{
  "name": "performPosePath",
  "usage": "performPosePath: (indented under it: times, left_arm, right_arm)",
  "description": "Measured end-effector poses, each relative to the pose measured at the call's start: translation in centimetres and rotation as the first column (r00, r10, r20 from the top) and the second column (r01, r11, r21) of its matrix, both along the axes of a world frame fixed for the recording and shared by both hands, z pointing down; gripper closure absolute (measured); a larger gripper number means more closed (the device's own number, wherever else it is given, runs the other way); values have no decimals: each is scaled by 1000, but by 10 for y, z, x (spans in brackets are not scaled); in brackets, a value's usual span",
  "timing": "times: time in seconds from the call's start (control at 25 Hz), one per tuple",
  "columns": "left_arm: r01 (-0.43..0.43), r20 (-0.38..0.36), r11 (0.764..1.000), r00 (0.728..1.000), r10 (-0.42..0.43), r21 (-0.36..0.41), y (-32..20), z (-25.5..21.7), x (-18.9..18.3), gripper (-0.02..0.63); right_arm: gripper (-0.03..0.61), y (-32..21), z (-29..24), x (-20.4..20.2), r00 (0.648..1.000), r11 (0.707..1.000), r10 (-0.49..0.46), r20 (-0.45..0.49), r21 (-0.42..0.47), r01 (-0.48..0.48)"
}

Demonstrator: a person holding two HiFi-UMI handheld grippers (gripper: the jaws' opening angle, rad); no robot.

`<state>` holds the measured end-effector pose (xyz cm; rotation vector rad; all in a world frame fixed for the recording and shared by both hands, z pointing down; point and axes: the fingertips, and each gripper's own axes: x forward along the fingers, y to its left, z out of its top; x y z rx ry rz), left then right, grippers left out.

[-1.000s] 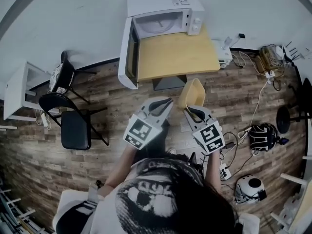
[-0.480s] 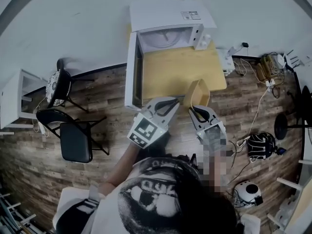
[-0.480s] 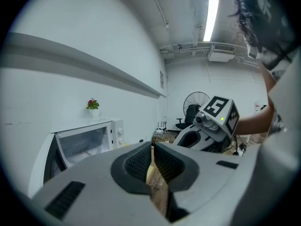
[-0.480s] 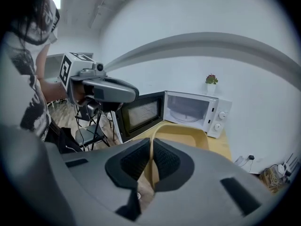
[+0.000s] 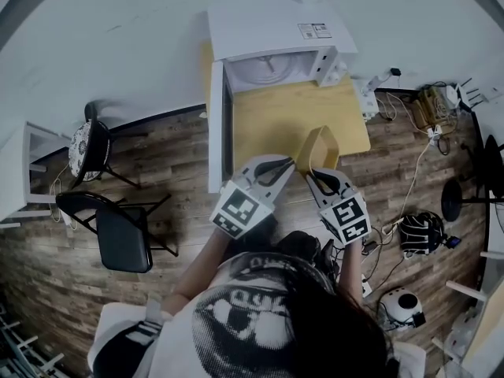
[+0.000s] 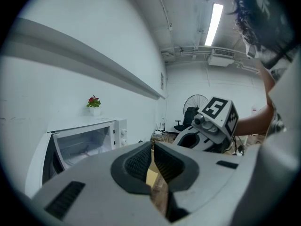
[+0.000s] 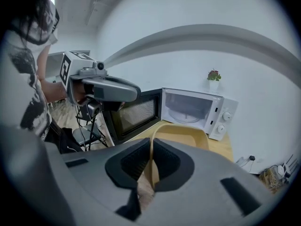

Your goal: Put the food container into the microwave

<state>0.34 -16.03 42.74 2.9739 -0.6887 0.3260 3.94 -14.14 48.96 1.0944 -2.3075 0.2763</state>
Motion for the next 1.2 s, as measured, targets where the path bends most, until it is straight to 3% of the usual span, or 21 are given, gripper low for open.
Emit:
performPosePath:
  times: [0.32,0.68,0.88,1.2]
  left_arm:
    - [4,-25,1000,1000,-4,-7,-12,0,4,598]
    - [150,-8,989,989,-150,-11,-49,4,-3,598]
    - [298,17,955,955,-297,-14,-77,7,-14,598]
    - [479,41,877,877,-478,-21,-100,11,-16,598]
  right_arm:
    - [549,-19,5,1,1000,1000,-23,-9,-13,23]
    - [549,-61,7,4,988,988,-156,-11,-9,156]
    - [549,-93,10,9,965,965,-262,-16,-10,262]
    - [549,-137,26,5,882,884,-468,-49,-26,468]
